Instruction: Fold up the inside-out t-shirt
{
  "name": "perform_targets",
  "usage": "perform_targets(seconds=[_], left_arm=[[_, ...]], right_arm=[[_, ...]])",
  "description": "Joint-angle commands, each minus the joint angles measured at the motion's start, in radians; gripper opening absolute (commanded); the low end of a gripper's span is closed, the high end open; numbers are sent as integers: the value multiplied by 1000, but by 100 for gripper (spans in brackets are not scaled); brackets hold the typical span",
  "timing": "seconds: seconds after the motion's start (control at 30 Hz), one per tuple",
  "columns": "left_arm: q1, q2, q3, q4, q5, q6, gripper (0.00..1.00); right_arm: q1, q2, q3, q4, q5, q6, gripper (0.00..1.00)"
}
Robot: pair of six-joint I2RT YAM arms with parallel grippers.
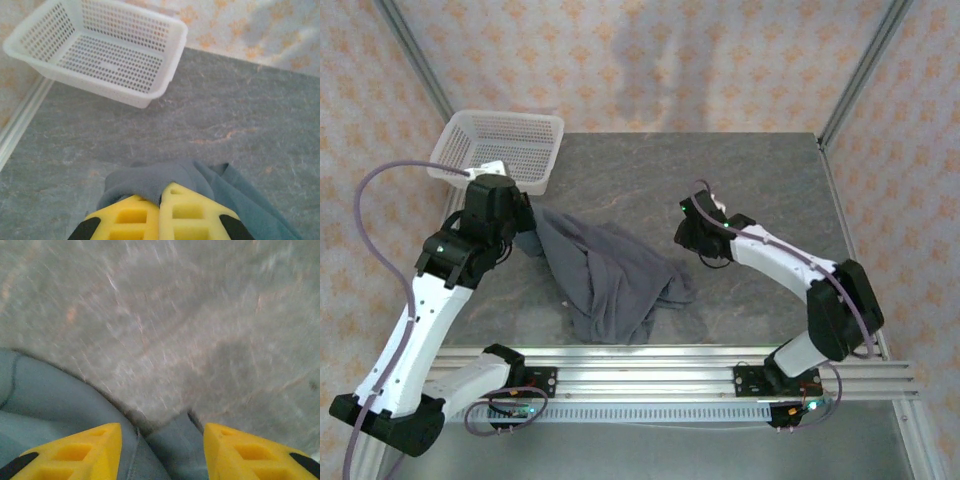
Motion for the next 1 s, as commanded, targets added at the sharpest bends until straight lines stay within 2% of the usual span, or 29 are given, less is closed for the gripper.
perform_targets(seconds=[0.0, 0.13, 0.33, 0.5, 0.8, 0.9, 0.97], left_arm=[[8, -17, -37, 21, 31, 16, 0], [9, -31, -74, 25, 19, 10, 0], [9, -36, -81, 24, 11, 22, 0], [9, -36, -96, 28, 5, 21, 0], [10, -37, -103, 36, 7, 21, 0], [10, -43, -108, 38, 8, 21, 0], [10, -45, -111, 40, 7, 21, 0]], right_arm=[[3, 44, 13, -67, -119, 147, 47], [25, 99, 15, -65, -137, 224, 47], [54, 198, 60, -118, -118, 216, 50], [82, 245, 116, -204, -44, 229, 65], [84, 317, 98, -183, -14, 309, 65], [74, 319, 47, -109, -34, 372, 65], [68, 323, 17, -54, -63, 404, 62]])
